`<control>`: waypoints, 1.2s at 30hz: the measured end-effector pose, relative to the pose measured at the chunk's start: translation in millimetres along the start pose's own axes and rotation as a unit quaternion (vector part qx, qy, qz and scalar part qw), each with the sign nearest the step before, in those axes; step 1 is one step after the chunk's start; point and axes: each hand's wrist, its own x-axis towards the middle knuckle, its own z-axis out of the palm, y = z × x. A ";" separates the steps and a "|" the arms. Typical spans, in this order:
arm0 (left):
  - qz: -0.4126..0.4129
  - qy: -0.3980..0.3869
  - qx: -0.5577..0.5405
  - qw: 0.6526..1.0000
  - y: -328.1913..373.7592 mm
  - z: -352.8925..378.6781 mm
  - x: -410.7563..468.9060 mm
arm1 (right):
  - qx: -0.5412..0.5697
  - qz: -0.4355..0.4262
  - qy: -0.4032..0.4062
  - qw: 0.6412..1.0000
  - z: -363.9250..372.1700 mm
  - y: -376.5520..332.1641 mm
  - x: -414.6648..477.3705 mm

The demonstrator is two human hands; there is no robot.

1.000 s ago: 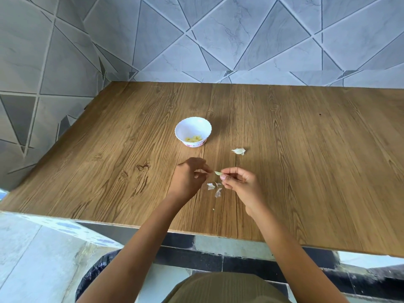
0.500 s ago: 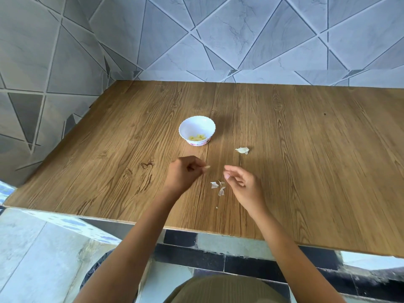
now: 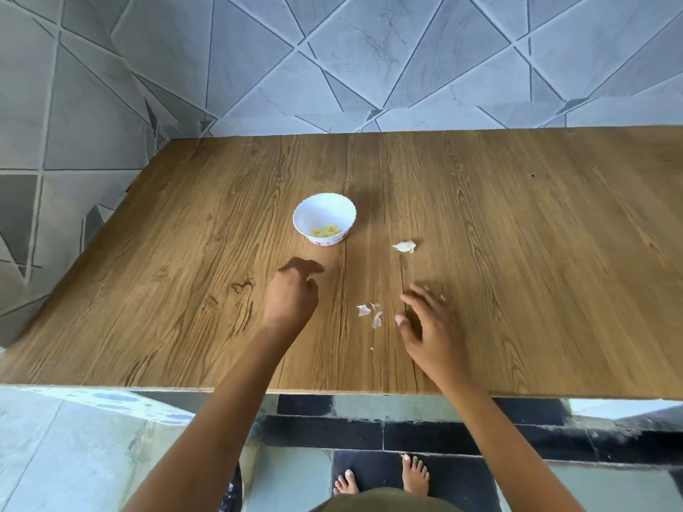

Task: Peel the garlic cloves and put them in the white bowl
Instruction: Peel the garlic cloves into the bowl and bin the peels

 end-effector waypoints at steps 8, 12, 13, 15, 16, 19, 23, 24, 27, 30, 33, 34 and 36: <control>0.119 -0.199 0.023 0.972 43.1 32.7 -19.1 | -0.014 -0.004 0.018 1.000 2.0 -5.3 -2.3; 0.142 -0.198 0.047 0.969 53.3 35.6 -21.0 | 0.001 0.001 0.019 1.000 -0.4 -6.9 -4.7; 0.141 -0.193 0.057 0.969 55.3 36.4 -21.7 | 0.029 0.008 0.020 0.999 -1.8 -7.2 -5.5; 0.140 -0.185 0.071 0.970 56.3 37.9 -24.0 | 0.117 0.022 0.030 0.992 -5.6 -7.8 -6.7; 0.140 -0.180 0.077 0.971 57.1 38.7 -26.3 | 0.159 0.023 0.035 0.986 -9.0 -7.0 -7.5; 0.142 -0.164 0.100 0.971 57.8 39.7 -30.3 | 0.259 0.040 0.027 0.965 -18.3 -5.0 -7.4; 0.124 -0.167 0.131 0.969 66.5 42.9 -22.6 | 0.477 0.148 -0.003 0.866 -27.5 -3.0 3.7; 0.109 -0.167 0.117 0.973 68.2 41.9 -19.5 | 0.529 0.189 -0.017 0.827 -27.9 -3.3 7.5; 0.039 -0.136 -0.018 0.990 67.6 30.4 -10.7 | 0.679 0.320 -0.064 0.657 -26.3 -7.6 17.2; 0.015 -0.122 -0.149 0.981 75.8 16.5 -12.7 | 0.745 0.400 -0.073 0.528 -30.8 -14.7 26.3; 0.095 -0.151 -0.091 0.980 94.9 18.9 -21.2 | 0.766 0.436 -0.077 0.466 -37.3 -22.3 31.1; 0.119 -0.154 -0.071 0.978 99.3 21.9 -25.3 | 0.770 0.442 -0.076 0.454 -37.8 -23.5 31.2; 0.153 -0.155 -0.055 0.974 103.6 27.7 -32.6 | 0.773 0.445 -0.074 0.447 -38.2 -24.9 31.0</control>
